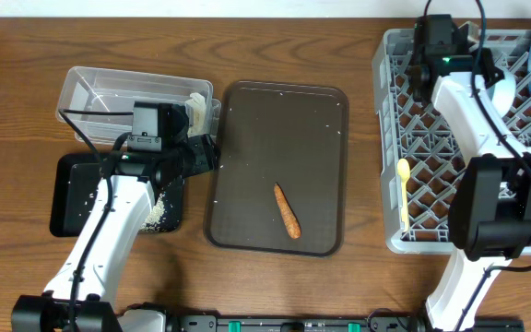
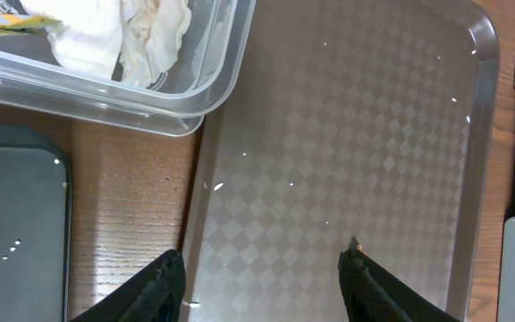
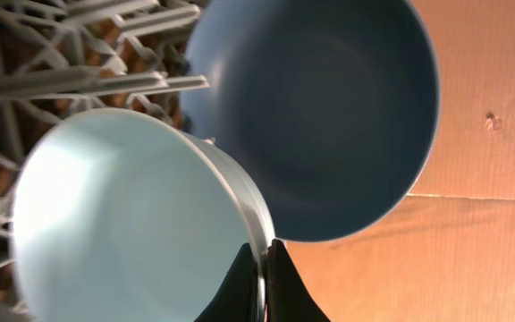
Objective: Sort waste into correct bins and load items into the dishwasher rack
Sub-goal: 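Lift white bowl with right gripper and carry it into dish rack, then release white bowl in rack and raise right gripper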
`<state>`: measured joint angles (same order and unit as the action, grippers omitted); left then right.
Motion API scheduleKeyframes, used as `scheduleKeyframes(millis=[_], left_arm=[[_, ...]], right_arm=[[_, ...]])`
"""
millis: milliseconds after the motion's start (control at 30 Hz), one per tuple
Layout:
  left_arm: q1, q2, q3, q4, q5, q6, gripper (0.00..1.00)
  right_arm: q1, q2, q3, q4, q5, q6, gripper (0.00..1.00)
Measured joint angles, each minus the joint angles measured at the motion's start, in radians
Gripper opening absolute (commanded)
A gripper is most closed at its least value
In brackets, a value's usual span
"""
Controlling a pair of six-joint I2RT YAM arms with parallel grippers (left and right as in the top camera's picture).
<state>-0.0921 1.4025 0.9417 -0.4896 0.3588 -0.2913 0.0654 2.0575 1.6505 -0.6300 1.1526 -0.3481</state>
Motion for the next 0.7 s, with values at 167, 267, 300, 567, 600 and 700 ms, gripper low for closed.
scheduleKeyframes(millis=[167, 267, 300, 567, 600, 700], left_arm=[[0.000, 0.000, 0.000, 0.000, 0.000, 0.000, 0.58], [0.000, 0.000, 0.000, 0.000, 0.000, 0.000, 0.58], [0.000, 0.000, 0.000, 0.000, 0.000, 0.000, 0.58], [0.000, 0.000, 0.000, 0.000, 0.000, 0.000, 0.58], [0.000, 0.000, 0.000, 0.000, 0.000, 0.000, 0.58], [0.000, 0.000, 0.000, 0.000, 0.000, 0.000, 0.58]], right_arm=[[0.044, 0.000, -0.014, -0.010, -0.055, 0.035, 0.15], [0.064, 0.003, -0.021, -0.017, -0.106, 0.073, 0.25], [0.071, 0.003, -0.022, -0.023, -0.124, 0.087, 0.31], [0.085, 0.003, -0.023, -0.085, -0.200, 0.177, 0.51], [0.085, 0.003, -0.023, -0.092, -0.216, 0.185, 0.51], [0.082, -0.001, -0.023, -0.098, -0.304, 0.199, 0.54]])
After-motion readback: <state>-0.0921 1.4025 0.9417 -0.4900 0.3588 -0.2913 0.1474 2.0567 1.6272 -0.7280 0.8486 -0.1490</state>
